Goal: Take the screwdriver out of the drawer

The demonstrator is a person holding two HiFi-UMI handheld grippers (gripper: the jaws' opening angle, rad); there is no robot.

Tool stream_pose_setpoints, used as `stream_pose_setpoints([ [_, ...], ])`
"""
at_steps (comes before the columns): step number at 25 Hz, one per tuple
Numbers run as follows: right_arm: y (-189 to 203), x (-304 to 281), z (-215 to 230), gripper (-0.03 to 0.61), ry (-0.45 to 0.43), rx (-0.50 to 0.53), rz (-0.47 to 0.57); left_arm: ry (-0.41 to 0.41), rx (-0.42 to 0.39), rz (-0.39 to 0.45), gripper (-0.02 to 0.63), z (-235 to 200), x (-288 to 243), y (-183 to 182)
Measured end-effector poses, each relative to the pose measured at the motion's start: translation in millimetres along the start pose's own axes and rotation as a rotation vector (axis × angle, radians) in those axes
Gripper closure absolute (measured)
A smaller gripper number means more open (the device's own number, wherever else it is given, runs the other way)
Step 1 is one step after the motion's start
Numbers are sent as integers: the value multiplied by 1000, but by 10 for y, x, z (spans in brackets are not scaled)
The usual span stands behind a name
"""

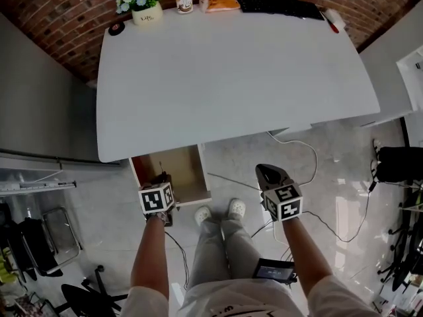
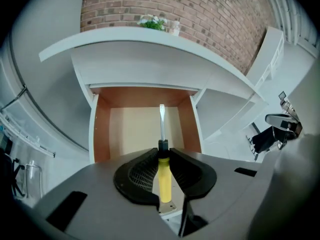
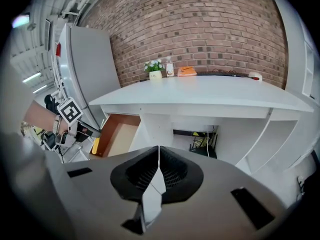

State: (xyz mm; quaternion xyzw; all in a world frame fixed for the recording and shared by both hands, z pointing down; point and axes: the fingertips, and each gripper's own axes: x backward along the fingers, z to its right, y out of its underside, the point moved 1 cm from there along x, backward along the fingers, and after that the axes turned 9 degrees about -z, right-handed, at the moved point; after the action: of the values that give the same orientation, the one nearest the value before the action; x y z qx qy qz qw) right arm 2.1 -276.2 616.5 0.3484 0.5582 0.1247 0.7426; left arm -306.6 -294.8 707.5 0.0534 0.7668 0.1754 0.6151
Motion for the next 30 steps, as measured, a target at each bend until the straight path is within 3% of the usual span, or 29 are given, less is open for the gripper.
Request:
stream_pose_setpoints([
  [17,-496,813,-110,558,-3,82,77,19,36,195,534,265,1148,-242],
  [30,-899,1304,-135,558,23,113,174,-3,-45,325,534,418,1852,-422],
])
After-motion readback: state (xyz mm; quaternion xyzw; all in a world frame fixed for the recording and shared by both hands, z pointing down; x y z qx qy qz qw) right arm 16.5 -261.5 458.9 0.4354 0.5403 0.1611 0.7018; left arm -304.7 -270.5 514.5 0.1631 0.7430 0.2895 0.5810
